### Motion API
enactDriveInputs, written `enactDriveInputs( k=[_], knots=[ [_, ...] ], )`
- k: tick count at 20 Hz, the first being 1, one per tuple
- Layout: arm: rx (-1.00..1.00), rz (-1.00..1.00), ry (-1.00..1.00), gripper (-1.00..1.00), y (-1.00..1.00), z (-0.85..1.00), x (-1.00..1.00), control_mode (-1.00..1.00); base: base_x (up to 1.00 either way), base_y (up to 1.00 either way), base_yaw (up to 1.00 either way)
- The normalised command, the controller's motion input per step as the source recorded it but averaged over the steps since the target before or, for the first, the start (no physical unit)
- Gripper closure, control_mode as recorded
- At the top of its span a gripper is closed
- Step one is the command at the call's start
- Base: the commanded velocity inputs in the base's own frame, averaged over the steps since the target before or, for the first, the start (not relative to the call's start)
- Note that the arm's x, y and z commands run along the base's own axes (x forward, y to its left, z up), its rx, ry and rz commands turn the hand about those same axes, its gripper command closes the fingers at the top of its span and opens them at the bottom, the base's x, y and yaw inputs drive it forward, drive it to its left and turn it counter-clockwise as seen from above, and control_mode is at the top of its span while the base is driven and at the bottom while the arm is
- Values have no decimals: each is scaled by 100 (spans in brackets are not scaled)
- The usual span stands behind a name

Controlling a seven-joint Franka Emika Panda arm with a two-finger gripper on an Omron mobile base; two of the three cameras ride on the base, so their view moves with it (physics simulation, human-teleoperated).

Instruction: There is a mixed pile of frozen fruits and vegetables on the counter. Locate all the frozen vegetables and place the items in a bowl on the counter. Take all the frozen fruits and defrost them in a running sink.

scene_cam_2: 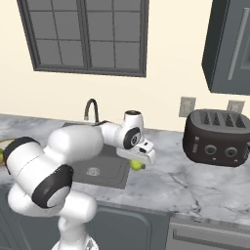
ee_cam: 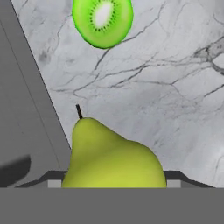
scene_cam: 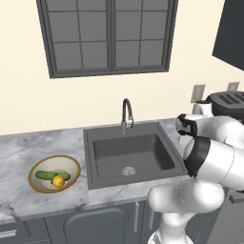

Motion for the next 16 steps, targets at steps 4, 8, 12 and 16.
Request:
enactDriveInputs(
  k=[4,8,12,16],
  knots=[
    [-4,18,-2,100,76,38,-16,-100,0,0,0],
    [-3,17,-5,100,85,21,-2,-100,0,0,0],
    [-1,16,-12,100,83,2,19,-100,0,0,0],
    [-1,11,-12,100,78,-6,45,-100,0,0,0]
  ],
)
